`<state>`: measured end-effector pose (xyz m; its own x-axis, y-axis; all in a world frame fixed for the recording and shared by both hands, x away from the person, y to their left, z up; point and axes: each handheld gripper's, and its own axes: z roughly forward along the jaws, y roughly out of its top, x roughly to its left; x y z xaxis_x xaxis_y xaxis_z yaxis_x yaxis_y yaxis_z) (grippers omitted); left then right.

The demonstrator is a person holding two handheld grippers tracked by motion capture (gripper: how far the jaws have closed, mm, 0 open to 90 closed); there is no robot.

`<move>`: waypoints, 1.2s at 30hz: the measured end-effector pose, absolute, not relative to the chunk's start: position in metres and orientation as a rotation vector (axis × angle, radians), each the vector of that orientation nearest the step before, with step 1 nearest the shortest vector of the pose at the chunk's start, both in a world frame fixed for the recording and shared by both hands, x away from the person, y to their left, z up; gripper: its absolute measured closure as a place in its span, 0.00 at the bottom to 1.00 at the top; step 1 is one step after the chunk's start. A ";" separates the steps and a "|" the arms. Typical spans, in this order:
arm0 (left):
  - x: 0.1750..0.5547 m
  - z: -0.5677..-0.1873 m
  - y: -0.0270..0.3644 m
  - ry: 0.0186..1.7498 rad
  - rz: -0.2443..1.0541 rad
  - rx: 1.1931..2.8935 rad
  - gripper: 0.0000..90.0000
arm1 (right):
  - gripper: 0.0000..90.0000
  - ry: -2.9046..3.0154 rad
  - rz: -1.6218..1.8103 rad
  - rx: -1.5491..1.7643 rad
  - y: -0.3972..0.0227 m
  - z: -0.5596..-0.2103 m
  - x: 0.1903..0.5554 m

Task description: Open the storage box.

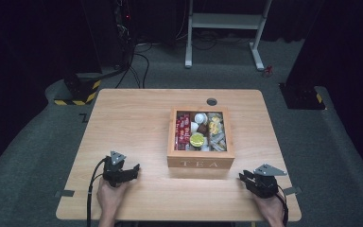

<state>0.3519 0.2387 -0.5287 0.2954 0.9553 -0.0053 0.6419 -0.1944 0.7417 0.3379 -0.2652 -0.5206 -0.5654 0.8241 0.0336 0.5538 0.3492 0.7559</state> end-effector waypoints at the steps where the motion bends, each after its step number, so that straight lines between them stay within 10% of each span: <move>1: 0.352 -0.529 0.239 1.423 0.625 1.925 0.22 | 0.83 2.276 1.068 1.209 -0.262 -0.520 0.337; 36: 0.353 -0.529 0.239 1.419 0.624 1.924 0.23 | 1.00 2.313 1.202 1.083 -0.204 -0.503 0.357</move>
